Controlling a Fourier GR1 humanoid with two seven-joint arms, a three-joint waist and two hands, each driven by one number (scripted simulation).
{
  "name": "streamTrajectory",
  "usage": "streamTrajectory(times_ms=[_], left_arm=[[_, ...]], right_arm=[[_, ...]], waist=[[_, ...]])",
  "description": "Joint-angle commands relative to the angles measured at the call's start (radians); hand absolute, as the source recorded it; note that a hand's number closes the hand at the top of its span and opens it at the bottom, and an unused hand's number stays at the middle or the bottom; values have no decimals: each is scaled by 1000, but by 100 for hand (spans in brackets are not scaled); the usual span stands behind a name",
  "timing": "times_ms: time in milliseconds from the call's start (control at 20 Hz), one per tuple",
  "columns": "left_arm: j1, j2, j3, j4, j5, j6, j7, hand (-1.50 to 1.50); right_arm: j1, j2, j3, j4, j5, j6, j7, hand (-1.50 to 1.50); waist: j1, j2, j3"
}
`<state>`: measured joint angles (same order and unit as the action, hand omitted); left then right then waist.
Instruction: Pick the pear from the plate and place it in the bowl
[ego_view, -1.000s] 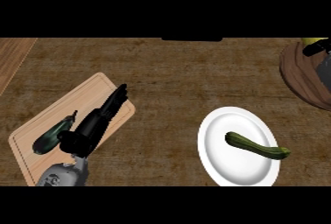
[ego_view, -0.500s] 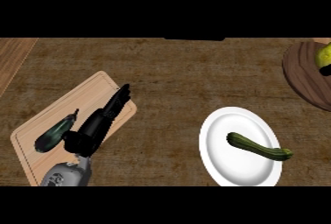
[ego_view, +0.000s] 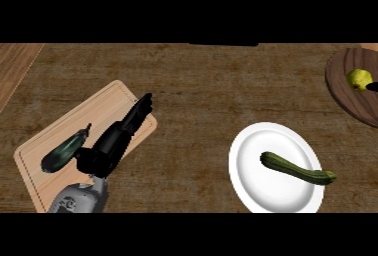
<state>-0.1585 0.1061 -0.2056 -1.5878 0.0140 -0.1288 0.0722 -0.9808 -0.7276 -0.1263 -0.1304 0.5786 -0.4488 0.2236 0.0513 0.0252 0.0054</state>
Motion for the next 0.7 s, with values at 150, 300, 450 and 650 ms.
streamTrajectory(times_ms=[150, 300, 450, 650], left_arm=[[-31, 7, 11, 13, -12, -2, 16, 0], [30, 34, 21, -14, 23, -43, 0, 0], [34, 16, 22, -17, 18, -25, -5, 0], [30, -2, 16, -13, -5, 4, 34, 0]], right_arm=[[41, -34, -131, -53, -114, -175, -108, -150], [73, -62, -210, -65, -182, -250, -139, -150], [90, -78, -275, -65, -245, -236, -158, -150], [222, -104, -362, -97, -337, -220, -278, -150]], waist=[[-12, -4, 0], [-8, -6, 0], [-16, -9, -1], [-42, -18, -2]])
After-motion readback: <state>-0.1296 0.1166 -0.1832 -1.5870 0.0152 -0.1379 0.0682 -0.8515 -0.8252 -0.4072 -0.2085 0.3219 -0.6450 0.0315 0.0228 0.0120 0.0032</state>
